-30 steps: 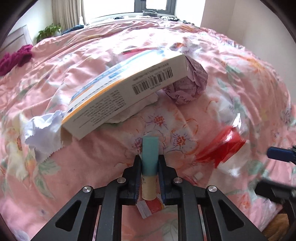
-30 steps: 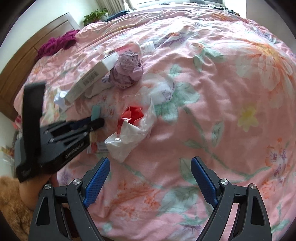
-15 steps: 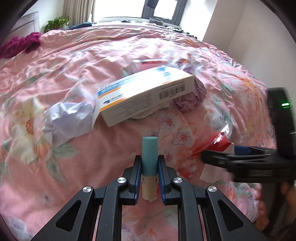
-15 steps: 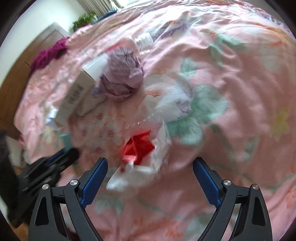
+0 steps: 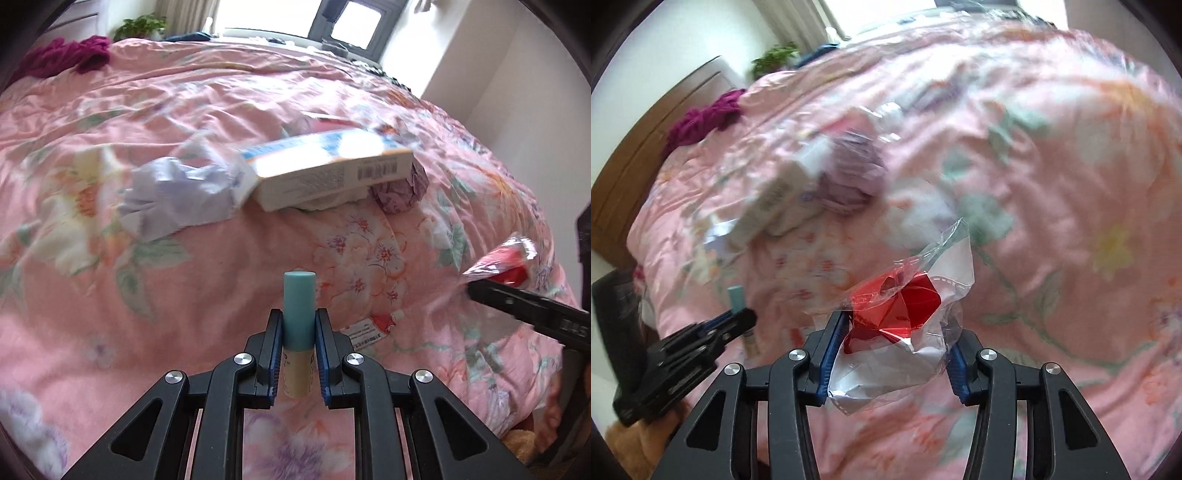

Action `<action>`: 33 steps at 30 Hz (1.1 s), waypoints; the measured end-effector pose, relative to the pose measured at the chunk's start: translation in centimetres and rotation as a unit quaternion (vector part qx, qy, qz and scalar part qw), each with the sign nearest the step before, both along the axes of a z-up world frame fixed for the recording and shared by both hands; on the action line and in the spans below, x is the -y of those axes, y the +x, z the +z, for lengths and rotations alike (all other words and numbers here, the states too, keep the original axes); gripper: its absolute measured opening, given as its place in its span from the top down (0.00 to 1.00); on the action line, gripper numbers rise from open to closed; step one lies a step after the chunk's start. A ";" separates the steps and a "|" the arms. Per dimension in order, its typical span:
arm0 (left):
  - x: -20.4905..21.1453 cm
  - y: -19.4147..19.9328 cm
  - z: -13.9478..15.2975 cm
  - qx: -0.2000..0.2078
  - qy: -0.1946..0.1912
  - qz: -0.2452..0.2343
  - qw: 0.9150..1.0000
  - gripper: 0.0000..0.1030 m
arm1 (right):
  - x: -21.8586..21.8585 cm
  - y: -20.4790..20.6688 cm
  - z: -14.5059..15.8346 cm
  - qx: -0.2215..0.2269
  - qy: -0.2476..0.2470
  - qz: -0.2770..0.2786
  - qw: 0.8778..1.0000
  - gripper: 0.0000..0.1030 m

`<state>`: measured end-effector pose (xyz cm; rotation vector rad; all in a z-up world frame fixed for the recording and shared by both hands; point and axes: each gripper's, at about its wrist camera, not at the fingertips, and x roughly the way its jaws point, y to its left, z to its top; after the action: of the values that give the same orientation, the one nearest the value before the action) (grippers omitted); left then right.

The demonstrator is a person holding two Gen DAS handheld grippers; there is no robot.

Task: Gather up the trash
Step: 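Carry the teal tube to the bin and open the left tool over it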

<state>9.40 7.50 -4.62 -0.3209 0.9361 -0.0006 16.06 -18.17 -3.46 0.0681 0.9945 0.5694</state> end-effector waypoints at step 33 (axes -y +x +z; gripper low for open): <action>-22.2 -39.3 -8.6 -0.095 -0.093 0.491 0.861 0.83 | -33.0 -25.7 -0.4 -0.079 -0.003 0.497 0.864 0.53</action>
<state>-29.94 29.69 -13.18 -0.9688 0.8790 0.8999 -9.64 14.79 -3.84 -0.4416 1.1564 1.5266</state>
